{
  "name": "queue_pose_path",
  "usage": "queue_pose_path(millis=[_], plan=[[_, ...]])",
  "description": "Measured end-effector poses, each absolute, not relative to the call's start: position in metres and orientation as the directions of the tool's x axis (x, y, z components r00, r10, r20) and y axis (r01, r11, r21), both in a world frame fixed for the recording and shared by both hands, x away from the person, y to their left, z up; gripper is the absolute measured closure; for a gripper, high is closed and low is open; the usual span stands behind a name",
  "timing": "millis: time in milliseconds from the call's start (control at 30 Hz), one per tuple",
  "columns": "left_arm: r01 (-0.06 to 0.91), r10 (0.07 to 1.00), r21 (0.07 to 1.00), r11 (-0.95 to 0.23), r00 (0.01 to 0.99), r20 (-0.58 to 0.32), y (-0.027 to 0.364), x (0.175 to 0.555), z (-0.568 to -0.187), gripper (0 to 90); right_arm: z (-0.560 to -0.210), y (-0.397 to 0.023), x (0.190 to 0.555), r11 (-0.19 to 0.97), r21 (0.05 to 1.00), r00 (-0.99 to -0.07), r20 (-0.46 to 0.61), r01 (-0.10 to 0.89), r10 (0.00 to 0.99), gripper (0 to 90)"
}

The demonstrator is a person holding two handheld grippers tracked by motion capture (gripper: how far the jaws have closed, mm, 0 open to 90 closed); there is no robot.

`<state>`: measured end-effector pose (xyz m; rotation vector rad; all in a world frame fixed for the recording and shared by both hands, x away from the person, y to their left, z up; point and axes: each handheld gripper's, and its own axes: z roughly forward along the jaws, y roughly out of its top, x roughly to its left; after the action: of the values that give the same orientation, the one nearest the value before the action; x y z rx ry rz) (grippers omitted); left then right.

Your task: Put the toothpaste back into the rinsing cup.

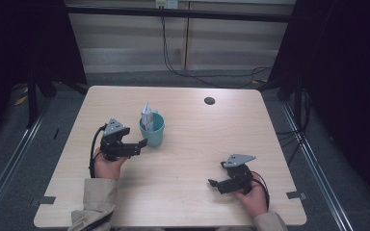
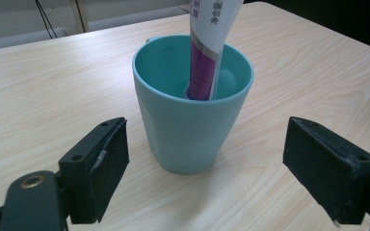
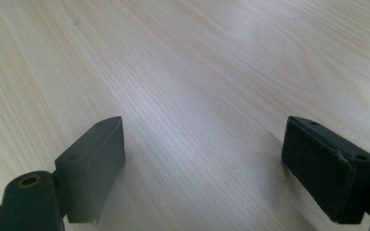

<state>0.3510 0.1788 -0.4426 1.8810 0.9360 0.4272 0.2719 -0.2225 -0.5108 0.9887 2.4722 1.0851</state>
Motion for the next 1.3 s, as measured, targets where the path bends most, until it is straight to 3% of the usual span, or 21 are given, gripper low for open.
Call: queue_pose_path(millis=[1300], plan=[[0.495, 0.764, 0.813, -0.305, 0.637, -0.102, 0.204, 0.326, -0.484, 15.9, -0.511, -0.222, 0.272, 0.488, 0.728, -0.732, 0.028, 0.481, 0.680, 14.5]])
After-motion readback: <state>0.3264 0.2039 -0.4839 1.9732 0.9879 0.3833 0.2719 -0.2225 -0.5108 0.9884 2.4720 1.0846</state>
